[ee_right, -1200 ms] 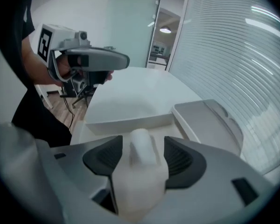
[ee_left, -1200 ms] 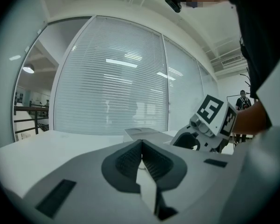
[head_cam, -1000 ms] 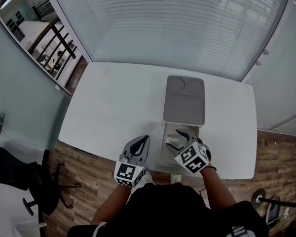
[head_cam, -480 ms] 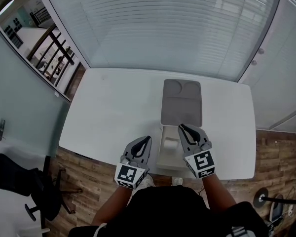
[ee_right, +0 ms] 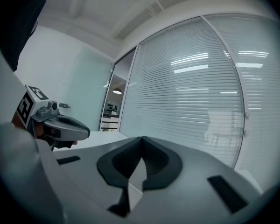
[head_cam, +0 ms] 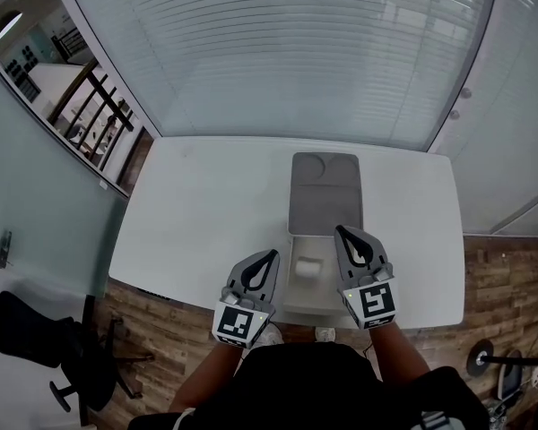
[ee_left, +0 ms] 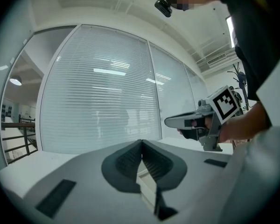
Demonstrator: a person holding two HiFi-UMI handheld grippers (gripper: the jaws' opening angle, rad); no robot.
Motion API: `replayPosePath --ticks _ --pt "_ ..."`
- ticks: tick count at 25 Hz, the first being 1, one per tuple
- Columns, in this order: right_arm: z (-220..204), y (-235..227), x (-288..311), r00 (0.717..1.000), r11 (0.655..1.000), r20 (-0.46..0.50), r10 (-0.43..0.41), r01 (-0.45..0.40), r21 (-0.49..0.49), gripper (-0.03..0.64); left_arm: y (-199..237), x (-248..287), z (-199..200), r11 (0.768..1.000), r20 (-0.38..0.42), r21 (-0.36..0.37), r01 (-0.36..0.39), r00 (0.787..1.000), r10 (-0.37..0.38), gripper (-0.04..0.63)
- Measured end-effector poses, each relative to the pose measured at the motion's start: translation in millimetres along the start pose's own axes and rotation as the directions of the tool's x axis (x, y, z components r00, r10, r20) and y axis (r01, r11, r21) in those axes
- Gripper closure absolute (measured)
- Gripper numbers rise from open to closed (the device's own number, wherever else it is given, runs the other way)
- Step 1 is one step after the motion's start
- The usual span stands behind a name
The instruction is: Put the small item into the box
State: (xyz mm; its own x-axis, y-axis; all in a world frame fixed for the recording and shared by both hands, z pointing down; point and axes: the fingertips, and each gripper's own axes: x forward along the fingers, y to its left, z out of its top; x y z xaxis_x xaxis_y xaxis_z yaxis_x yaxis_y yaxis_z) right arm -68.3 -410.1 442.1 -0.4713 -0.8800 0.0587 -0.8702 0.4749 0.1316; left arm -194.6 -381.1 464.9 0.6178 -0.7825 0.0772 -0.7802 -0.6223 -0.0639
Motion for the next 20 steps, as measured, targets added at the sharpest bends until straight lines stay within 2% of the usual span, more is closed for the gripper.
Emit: replayPosePath --ticks 4,12,20 --pt "8 -2 -2 0.999 1.000 0.042 -0.017 0.016 0.008 0.614 0 2 1 1.000 0.004 0.002 0.004 1.000 -0.004 0.581" --pt "9 2 -3 0.999 1.000 0.033 -0.001 0.001 -0.022 0.614 -8 2 -1 0.999 0.008 -0.029 0.014 1.000 -0.014 0.581" --pt "7 9 -4 0.999 1.000 0.032 0.002 -0.001 -0.020 0.614 1 -2 5 1.000 0.040 0.004 0.007 0.999 -0.007 0.581"
